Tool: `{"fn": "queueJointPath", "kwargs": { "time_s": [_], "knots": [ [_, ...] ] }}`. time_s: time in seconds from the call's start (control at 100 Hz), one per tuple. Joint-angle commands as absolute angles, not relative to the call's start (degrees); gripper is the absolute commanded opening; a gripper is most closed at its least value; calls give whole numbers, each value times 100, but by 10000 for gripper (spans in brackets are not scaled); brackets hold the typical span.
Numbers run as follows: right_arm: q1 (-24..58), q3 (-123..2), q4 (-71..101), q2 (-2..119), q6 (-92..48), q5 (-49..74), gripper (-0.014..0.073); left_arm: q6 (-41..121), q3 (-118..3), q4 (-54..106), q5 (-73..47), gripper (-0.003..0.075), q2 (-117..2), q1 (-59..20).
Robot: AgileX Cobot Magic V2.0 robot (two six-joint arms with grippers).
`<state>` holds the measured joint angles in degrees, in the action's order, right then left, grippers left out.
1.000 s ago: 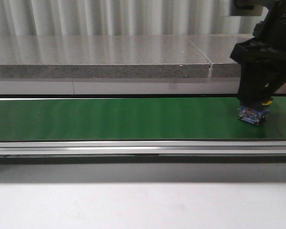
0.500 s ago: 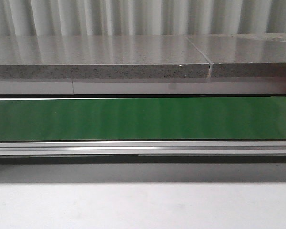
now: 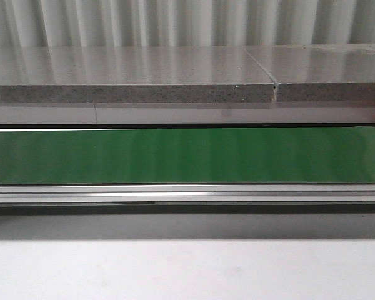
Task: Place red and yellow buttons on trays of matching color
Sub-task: 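Lower the yellow button into the yellow tray and open the right gripper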
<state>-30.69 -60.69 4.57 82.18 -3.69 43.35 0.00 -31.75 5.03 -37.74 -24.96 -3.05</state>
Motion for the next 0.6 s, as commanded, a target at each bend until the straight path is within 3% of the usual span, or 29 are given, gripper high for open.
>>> {"fn": "queueJointPath", "kwargs": {
  "time_s": [0.0, 0.5, 0.59],
  "knots": [
    [-3209, -6029, 441, 8126, -262, 3785, 59, 0, -3329, 566, -3342, -20, -2530, -355],
    [-3228, -5931, 441, 9479, -219, 3441, 59, 0, -3329, 566, -3342, -20, -2530, -355],
    [-3228, -5931, 441, 9492, -219, 3446, 101, 0, -3329, 566, -3342, -20, -2530, -355]
  ]
}}
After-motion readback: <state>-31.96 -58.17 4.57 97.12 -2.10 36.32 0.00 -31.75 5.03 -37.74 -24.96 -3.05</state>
